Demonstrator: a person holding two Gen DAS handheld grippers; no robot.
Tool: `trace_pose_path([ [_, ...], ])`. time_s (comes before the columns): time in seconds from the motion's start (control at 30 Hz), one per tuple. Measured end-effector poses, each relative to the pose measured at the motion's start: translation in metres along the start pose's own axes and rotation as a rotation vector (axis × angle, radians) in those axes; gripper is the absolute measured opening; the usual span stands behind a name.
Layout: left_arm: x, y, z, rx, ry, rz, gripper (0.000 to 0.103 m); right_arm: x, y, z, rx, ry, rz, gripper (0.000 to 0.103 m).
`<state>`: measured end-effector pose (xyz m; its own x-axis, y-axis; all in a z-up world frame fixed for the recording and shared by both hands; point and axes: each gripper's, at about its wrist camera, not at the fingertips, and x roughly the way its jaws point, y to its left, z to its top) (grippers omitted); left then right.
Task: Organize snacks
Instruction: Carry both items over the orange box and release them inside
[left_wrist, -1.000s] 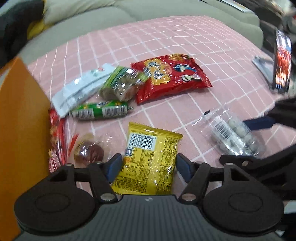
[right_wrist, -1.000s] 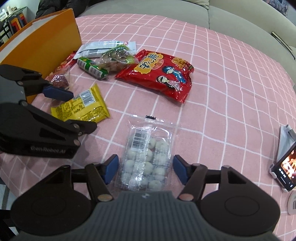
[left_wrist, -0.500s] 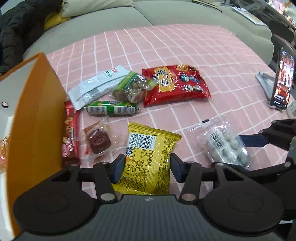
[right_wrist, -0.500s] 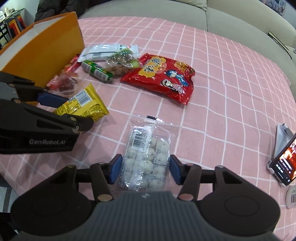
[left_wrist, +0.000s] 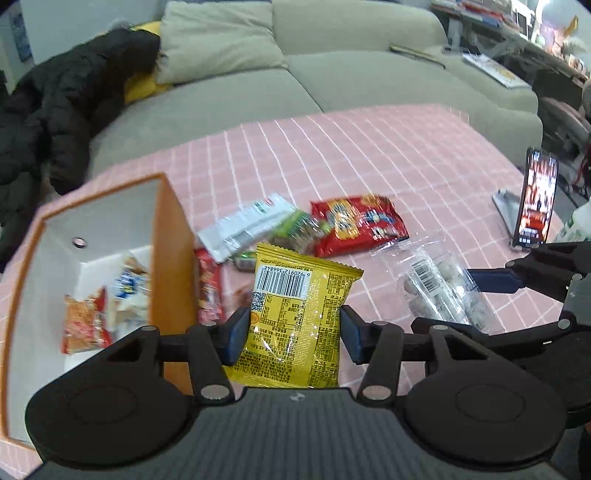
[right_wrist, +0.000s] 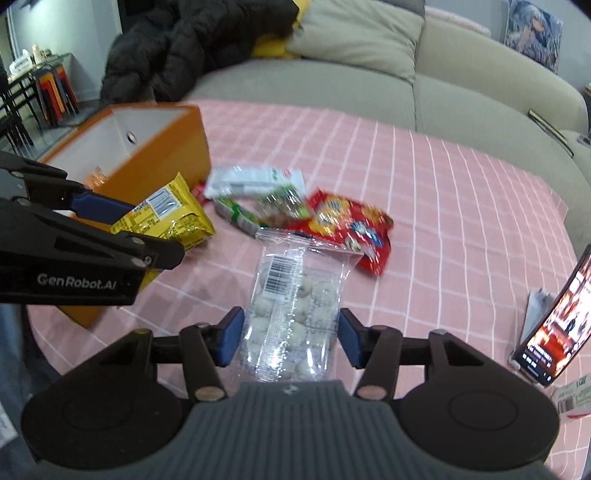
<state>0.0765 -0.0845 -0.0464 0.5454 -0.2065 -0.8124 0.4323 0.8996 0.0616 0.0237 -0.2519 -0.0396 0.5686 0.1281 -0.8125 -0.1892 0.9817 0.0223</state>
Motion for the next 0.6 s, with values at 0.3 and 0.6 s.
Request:
trace_pose_path([
  [0.3,-0.048,0.043,0.008,-0.013,-0.077,0.037,0.059,-0.035,0.034,0.032,-0.037,-0.091,0.079,0.053],
  [0.6,-0.071,0.115,0.017,-0.069,-0.100,0.099,0.059,-0.039,0.083,0.076,-0.083,-0.128,0.200,0.053],
])
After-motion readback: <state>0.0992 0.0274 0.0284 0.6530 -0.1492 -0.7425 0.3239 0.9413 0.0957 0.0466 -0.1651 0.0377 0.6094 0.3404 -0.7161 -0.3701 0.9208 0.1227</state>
